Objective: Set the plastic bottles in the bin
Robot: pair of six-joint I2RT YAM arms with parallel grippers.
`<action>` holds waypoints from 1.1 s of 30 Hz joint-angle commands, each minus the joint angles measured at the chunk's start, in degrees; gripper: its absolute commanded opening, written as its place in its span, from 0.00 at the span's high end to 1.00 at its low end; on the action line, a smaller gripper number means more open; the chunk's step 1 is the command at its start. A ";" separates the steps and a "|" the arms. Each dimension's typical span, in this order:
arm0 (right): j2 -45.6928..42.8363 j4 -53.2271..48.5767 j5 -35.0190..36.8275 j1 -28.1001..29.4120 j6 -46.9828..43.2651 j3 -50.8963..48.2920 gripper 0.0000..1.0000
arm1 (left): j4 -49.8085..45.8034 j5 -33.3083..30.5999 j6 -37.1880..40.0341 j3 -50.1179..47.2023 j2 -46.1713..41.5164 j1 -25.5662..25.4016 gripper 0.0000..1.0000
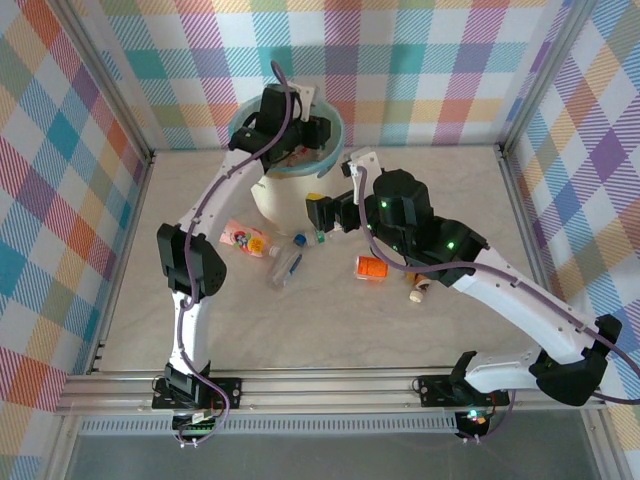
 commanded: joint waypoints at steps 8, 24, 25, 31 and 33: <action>-0.35 -0.76 -1.32 -0.32 2.42 -0.06 0.00 | -0.63 0.96 -0.36 -3.15 1.95 1.61 1.00; 0.35 -0.93 -2.47 -0.32 3.46 1.00 0.00 | 0.12 4.63 -4.59 -0.28 1.07 3.77 0.59; 0.35 -0.98 -2.56 -0.35 3.48 1.01 0.00 | -0.62 4.86 -4.76 1.50 0.92 3.77 0.54; 0.17 -1.07 -2.56 -0.32 3.68 1.06 0.00 | -1.59 4.73 -6.59 6.30 -3.18 3.77 0.29; 0.17 -0.98 -2.57 -0.32 3.85 0.93 0.00 | -1.41 4.68 -6.88 6.40 -5.02 3.77 0.28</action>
